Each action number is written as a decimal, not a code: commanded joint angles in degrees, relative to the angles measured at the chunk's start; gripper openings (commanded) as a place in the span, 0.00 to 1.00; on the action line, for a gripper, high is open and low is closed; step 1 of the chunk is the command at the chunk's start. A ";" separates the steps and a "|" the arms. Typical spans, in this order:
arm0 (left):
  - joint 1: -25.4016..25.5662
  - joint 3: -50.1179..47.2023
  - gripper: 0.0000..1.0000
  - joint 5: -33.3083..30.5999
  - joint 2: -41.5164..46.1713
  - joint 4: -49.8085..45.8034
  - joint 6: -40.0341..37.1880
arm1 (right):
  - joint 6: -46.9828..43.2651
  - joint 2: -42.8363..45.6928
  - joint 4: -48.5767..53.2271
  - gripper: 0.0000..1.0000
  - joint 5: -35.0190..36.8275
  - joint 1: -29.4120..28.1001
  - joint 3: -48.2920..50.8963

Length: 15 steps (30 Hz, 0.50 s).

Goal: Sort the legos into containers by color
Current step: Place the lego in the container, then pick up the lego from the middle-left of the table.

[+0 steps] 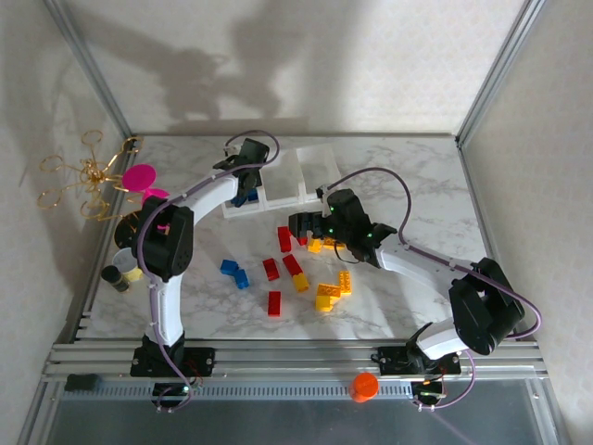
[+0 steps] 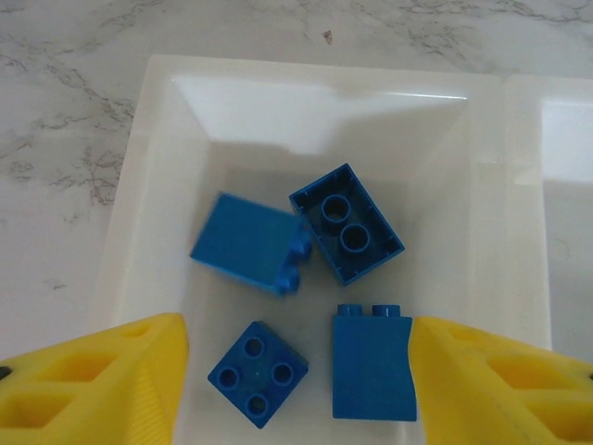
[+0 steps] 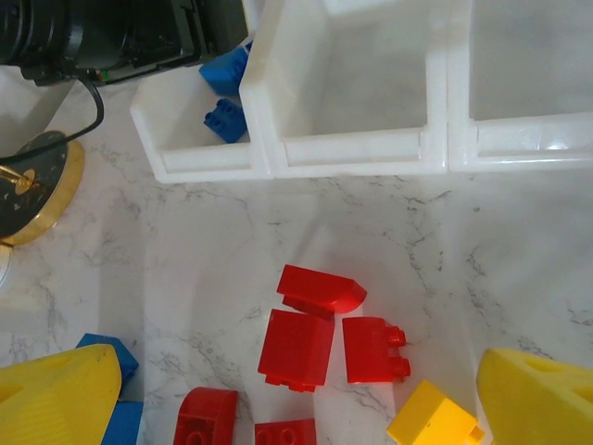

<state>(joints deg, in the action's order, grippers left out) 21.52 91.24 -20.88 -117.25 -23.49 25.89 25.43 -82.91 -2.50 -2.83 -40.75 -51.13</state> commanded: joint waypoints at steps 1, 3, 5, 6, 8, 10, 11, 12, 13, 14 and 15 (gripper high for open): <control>-0.26 -2.37 0.65 2.40 7.22 -0.76 0.43 | -1.05 1.40 2.22 0.99 -2.88 0.15 -1.02; 0.14 -4.93 0.66 3.85 10.17 -0.11 0.77 | -0.77 1.47 2.90 0.99 -4.33 -0.16 -0.55; 0.80 -8.00 0.68 4.92 13.30 0.16 1.48 | -0.84 1.51 4.41 0.99 -4.58 -0.96 -0.46; 1.13 -9.55 0.68 5.51 14.97 0.08 1.86 | -0.82 1.63 4.93 0.99 -4.50 -1.42 -0.12; 2.26 -13.12 0.69 5.61 18.07 -0.32 3.11 | -0.25 2.04 5.01 0.99 -5.37 -2.46 0.64; 3.50 -17.06 0.71 5.36 22.14 -0.85 4.37 | 0.00 2.15 4.81 0.99 -5.74 -4.00 1.51; 4.39 -19.80 0.72 4.99 24.44 -1.07 5.51 | 0.14 1.85 4.88 0.99 -5.23 -4.88 1.77; 5.08 -22.85 0.73 5.29 26.79 -1.09 6.62 | 0.51 1.72 4.96 0.99 -4.57 -5.67 2.11; 5.43 -25.43 0.74 5.70 28.81 -1.75 7.85 | 0.99 1.46 4.67 0.99 -4.37 -6.17 2.48; 5.86 -28.25 0.74 5.69 31.22 -2.73 9.59 | 1.64 1.43 3.81 0.99 -4.55 -6.61 3.26; 6.65 -31.07 0.75 5.96 33.88 -2.68 10.62 | 2.10 1.37 2.92 0.99 -4.87 -6.94 3.87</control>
<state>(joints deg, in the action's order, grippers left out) 26.87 65.84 -15.90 -88.38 -22.87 31.79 25.91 -82.04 1.04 -6.94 -46.63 -49.21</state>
